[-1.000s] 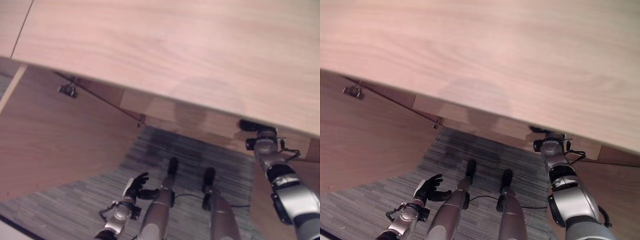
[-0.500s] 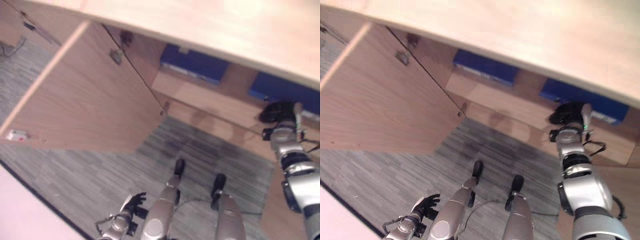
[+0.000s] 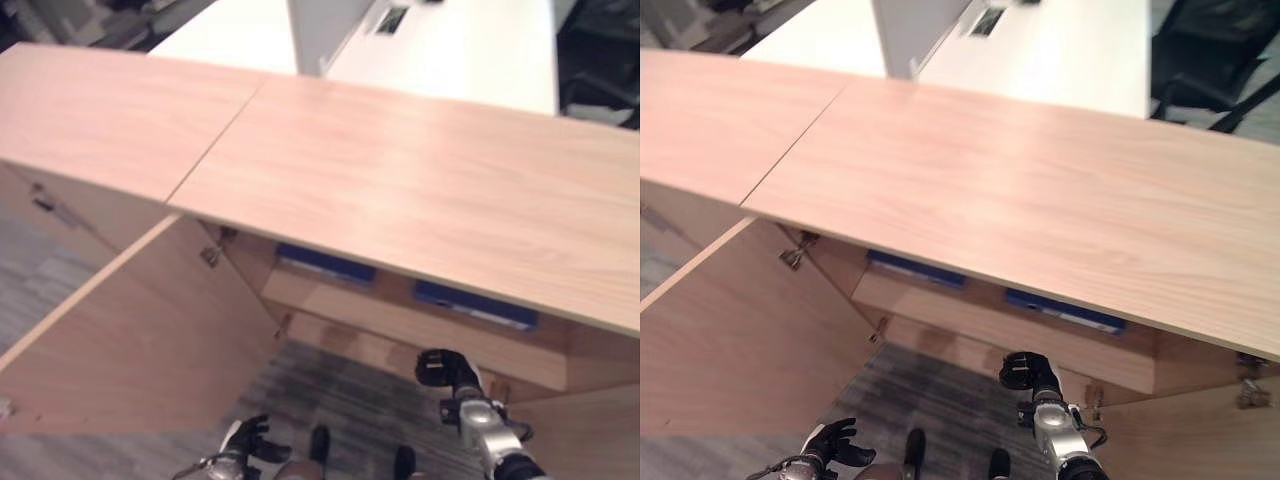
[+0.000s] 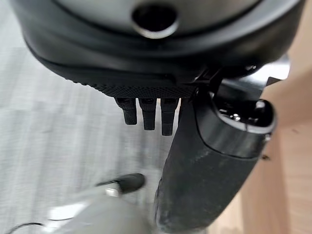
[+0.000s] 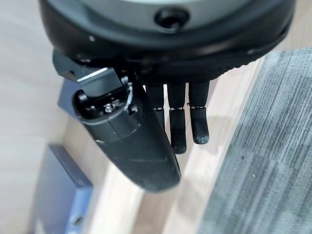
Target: Put the empty folder in the office cabinet
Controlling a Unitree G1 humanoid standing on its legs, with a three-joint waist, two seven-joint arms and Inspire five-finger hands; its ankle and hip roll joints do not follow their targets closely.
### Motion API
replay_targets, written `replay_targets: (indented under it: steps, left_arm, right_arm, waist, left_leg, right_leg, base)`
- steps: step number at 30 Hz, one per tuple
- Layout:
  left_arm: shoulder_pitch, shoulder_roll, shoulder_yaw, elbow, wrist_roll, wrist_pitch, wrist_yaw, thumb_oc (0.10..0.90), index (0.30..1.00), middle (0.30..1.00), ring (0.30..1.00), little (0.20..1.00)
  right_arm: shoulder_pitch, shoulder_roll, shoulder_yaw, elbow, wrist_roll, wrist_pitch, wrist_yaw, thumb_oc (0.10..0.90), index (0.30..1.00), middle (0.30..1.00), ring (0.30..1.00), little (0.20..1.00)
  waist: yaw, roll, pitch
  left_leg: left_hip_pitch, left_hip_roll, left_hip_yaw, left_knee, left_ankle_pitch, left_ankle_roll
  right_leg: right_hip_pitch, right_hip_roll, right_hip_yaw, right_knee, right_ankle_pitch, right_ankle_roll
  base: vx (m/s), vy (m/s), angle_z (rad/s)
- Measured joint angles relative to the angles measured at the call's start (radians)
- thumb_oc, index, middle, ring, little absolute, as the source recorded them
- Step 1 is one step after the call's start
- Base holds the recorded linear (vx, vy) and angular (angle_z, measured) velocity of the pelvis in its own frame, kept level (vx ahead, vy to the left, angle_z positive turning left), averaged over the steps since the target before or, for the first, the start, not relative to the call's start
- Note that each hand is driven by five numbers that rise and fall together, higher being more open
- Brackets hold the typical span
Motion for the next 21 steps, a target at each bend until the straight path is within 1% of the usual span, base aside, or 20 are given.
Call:
replay_targets:
  steps: [1,3,6,8,10,11,12,13,14,15,16,17,18,19,20,21]
  left_arm:
    - [-0.002,-0.001,0.003,-0.002,-0.001,0.000,0.000,0.800,0.900,0.900,0.900,0.900]
    - [-0.004,-0.015,0.028,-0.004,-0.002,-0.003,0.000,0.800,0.900,0.900,0.900,0.900]
    - [0.020,-0.036,0.042,-0.006,-0.002,-0.002,-0.006,0.800,0.900,0.900,0.900,0.900]
    - [0.067,-0.038,0.041,-0.003,-0.005,0.000,-0.014,0.800,0.900,0.900,0.900,0.900]
    - [0.071,-0.042,0.041,0.007,-0.008,0.003,-0.014,0.800,0.900,0.900,0.900,0.900]
    - [0.083,-0.056,0.051,0.002,-0.027,0.002,-0.012,0.800,0.900,0.900,0.900,0.900]
    - [0.070,-0.062,0.049,0.002,-0.026,-0.002,-0.005,0.800,0.900,0.900,0.900,0.900]
    - [0.052,-0.072,0.047,-0.002,-0.025,-0.006,0.003,0.800,0.900,0.900,0.900,0.900]
    - [0.031,-0.077,0.047,-0.008,-0.025,-0.006,0.000,0.800,0.900,0.900,0.900,0.900]
    - [0.019,-0.080,0.047,-0.002,-0.025,-0.005,0.000,0.800,0.900,0.900,0.900,0.900]
    - [0.011,-0.080,0.048,0.007,-0.025,-0.003,-0.001,0.800,0.900,0.900,0.900,0.900]
    - [0.010,-0.074,0.060,0.009,-0.025,-0.002,0.001,0.800,0.900,0.900,0.900,0.900]
    - [0.034,-0.074,0.060,0.008,-0.025,-0.004,0.003,0.800,0.900,0.900,0.900,0.900]
    - [0.033,-0.074,0.060,0.010,-0.025,-0.004,0.003,0.800,0.900,0.900,0.900,0.900]
    - [0.035,-0.075,0.059,0.012,-0.023,-0.003,0.002,0.800,0.900,0.900,0.900,0.900]
    - [0.037,-0.078,0.057,0.011,-0.022,-0.003,0.001,0.800,0.900,0.900,0.900,0.900]
  right_arm:
    - [0.015,-0.004,0.000,-0.007,-0.002,0.001,0.012,0.800,0.900,0.900,0.900,0.900]
    - [0.055,-0.031,0.003,-0.047,-0.033,0.002,0.048,0.800,0.900,0.900,0.900,0.900]
    - [0.088,-0.061,0.004,-0.049,-0.070,0.002,0.081,0.800,0.900,0.900,0.900,0.900]
    - [0.114,-0.078,0.006,-0.034,-0.079,0.004,0.092,0.800,0.900,0.900,0.900,0.900]
    - [0.128,-0.093,0.007,-0.034,-0.079,0.006,0.092,0.800,0.900,0.900,0.900,0.900]
    - [0.131,-0.107,0.012,-0.030,-0.079,0.007,0.090,0.800,0.900,0.900,0.900,0.900]
    - [0.132,-0.115,0.020,-0.025,-0.079,0.009,0.082,0.800,0.900,0.900,0.900,0.900]
    - [0.128,-0.140,0.037,-0.025,-0.081,0.011,0.075,0.800,0.900,0.900,0.900,0.900]
    - [0.125,-0.147,0.039,-0.025,-0.089,0.016,0.077,0.800,0.900,0.900,0.900,0.900]
    - [0.118,-0.146,0.041,-0.025,-0.098,0.024,0.075,0.800,0.900,0.900,0.900,0.900]
    - [0.116,-0.141,0.041,-0.028,-0.099,0.026,0.071,0.800,0.900,0.900,0.900,0.900]
    - [0.117,-0.138,0.040,-0.031,-0.110,0.027,0.071,0.800,0.900,0.900,0.900,0.900]
    - [0.110,-0.143,0.039,-0.031,-0.115,0.027,0.069,0.800,0.900,0.900,0.900,0.900]
    - [0.107,-0.135,0.039,-0.031,-0.115,0.027,0.068,0.800,0.900,0.900,0.900,0.900]
    - [0.109,-0.134,0.037,-0.031,-0.115,0.026,0.067,0.800,0.900,0.900,0.900,0.900]
    - [0.110,-0.136,0.035,-0.032,-0.115,0.025,0.067,0.800,0.900,0.900,0.900,0.900]
  waist:
    - [-0.010,-0.001,-0.011]
    - [-0.013,0.000,-0.018]
    - [-0.010,0.014,-0.039]
    - [-0.006,0.038,-0.053]
    - [-0.009,0.055,-0.059]
    - [0.007,0.081,-0.060]
    - [0.018,0.085,-0.063]
    - [0.024,0.102,-0.063]
    - [0.021,0.097,-0.058]
    - [0.036,0.077,-0.046]
    - [0.038,0.051,-0.043]
    - [0.025,0.026,-0.042]
    - [0.018,0.032,-0.043]
    - [0.016,0.034,-0.043]
    - [0.008,0.036,-0.044]
    - [0.000,0.037,-0.044]
  left_leg:
    - [0.001,0.007,0.000,0.000,-0.002,-0.003]
    - [0.016,0.028,0.005,0.000,-0.011,-0.014]
    - [0.017,0.051,0.009,-0.001,-0.016,-0.027]
    - [-0.004,0.066,-0.002,-0.001,-0.016,-0.052]
    - [-0.024,0.068,-0.026,-0.004,-0.013,-0.060]
    - [-0.060,0.071,-0.027,0.017,0.028,-0.056]
    - [-0.097,0.064,-0.045,0.032,0.028,-0.078]
    - [-0.134,0.072,-0.047,0.019,0.025,-0.107]
    - [-0.145,0.084,-0.023,0.006,0.015,-0.106]
    - [-0.152,0.084,0.056,0.007,-0.009,-0.089]
    - [-0.161,0.083,0.162,0.036,-0.016,-0.094]
    - [-0.152,0.120,0.274,0.119,-0.029,-0.112]
    - [-0.067,0.205,0.320,0.198,-0.048,-0.139]
    - [-0.033,0.233,0.315,0.212,-0.061,-0.157]
    - [0.005,0.252,0.314,0.225,-0.065,-0.163]
    - [0.038,0.258,0.309,0.212,-0.065,-0.164]
  right_leg:
    - [0.004,0.007,0.003,-0.005,0.003,-0.003]
    - [0.013,0.026,0.013,-0.006,0.006,-0.009]
    - [0.007,0.050,0.021,-0.013,0.008,-0.014]
    - [-0.001,0.064,0.008,-0.009,0.016,-0.024]
    - [-0.015,0.065,-0.018,-0.013,0.015,-0.032]
    - [-0.020,0.083,-0.045,-0.005,0.027,-0.023]
    - [-0.034,0.073,-0.074,-0.005,0.036,-0.037]
    - [-0.051,0.073,-0.111,-0.005,0.039,-0.045]
    - [-0.066,0.063,-0.138,-0.013,0.037,-0.059]
    - [-0.074,0.029,-0.189,-0.012,0.066,-0.083]
    - [-0.078,-0.009,-0.215,-0.005,0.073,-0.081]
    - [-0.069,-0.057,-0.271,-0.005,0.076,-0.078]
    - [-0.036,-0.089,-0.327,-0.004,0.085,-0.055]
    - [-0.023,-0.100,-0.356,-0.004,0.090,-0.045]
    - [-0.012,-0.114,-0.382,0.004,0.093,-0.030]
    - [-0.013,-0.131,-0.400,0.026,0.093,-0.009]
  base:
    - [-0.01,-0.062,-0.08]
    - [0.00,-0.053,-0.13]
    - [-0.06,-0.079,-0.14]
    - [-0.10,-0.015,0.06]
    - [-0.24,-0.030,0.45]
    - [-0.31,-0.031,0.55]
    - [-0.24,0.000,0.81]
    - [-0.20,0.032,0.99]
    - [-0.26,0.046,1.00]
    - [-0.23,0.069,0.90]
    - [-0.18,0.081,1.21]
    - [-0.21,0.178,1.69]
    - [-0.17,0.193,1.57]
    - [-0.16,0.240,1.30]
    - [-0.09,0.193,0.84]
    - [-0.08,0.235,0.93]
